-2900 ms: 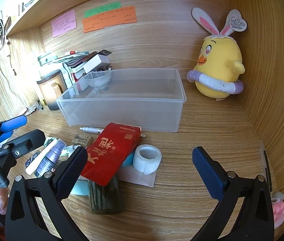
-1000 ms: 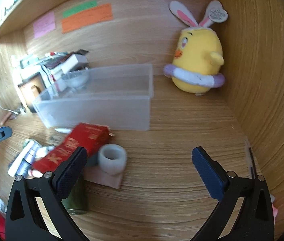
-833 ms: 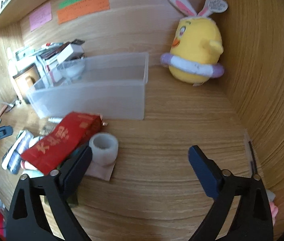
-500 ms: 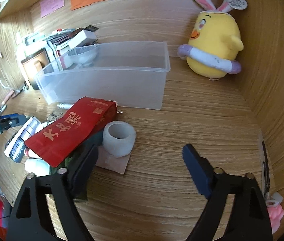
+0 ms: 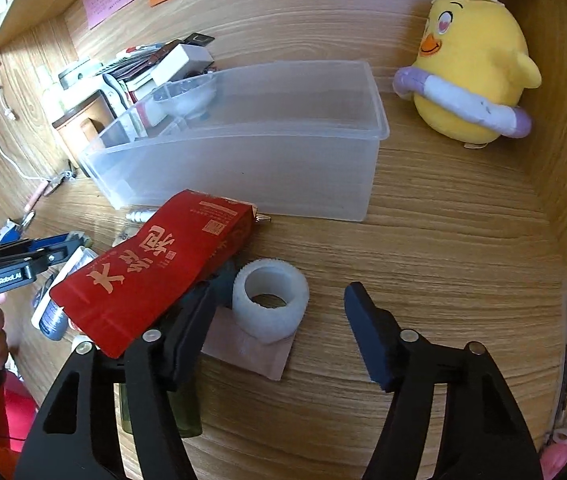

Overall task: Organize objects
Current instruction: 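Grasp the white tape roll with the right gripper while the left grasps a small eraser, then carry the tape roll and eraser over the clear box and release both inside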

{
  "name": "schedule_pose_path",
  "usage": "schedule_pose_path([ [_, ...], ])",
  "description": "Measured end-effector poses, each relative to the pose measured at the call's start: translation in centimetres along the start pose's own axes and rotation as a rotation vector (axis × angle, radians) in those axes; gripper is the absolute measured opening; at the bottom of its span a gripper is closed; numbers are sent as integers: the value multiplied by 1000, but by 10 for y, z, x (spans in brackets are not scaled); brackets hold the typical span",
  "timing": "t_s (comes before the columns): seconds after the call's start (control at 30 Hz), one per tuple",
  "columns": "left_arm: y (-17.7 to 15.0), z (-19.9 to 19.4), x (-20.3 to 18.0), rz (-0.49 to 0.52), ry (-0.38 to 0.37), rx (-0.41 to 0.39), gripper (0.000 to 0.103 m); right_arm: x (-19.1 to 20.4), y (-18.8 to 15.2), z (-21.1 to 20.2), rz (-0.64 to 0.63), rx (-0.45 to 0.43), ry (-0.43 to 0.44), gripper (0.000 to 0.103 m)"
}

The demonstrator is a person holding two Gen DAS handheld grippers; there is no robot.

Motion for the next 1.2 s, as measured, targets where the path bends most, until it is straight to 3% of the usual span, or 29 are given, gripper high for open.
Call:
schedule_pose_path([
  [0.03, 0, 0, 1, -6, -3, -1, 37, 0, 0, 1, -1, 5, 9, 54],
  [0.07, 1, 0, 1, -11, -8, -2, 36, -1, 0, 2, -2, 9, 2, 39],
  [0.1, 1, 0, 1, -14, -10, -4, 36, -2, -1, 5, -8, 20, -6, 34],
  [0.23, 0, -3, 1, -28, -11, -18, 35, -8, -3, 1, 10, -4, 4, 34],
  [0.47, 6, -14, -1, -50, -6, -56, 33, -18, -7, -19, 9, -67, -85, 34],
  [0.63, 13, -28, -8, -44, -12, -100, 33, -23, -1, -40, 21, -127, -98, 34],
  [0.9, 28, -46, -18, -38, -51, -157, 33, -6, 22, -64, -19, -221, -58, 34],
  [1.2, 53, -65, -39, 17, -77, -231, 33, 18, 52, -52, -76, -252, 3, 34],
])
Point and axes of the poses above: each gripper's, at about its wrist camera, not at the fingertips, and z roughly the way its jaws point, x to its left, y to its top, the point moved 1 cm from there along z, roughly the way its jaws point, and after that the axes turned 3 degrees about y, right-handed, at the moved point
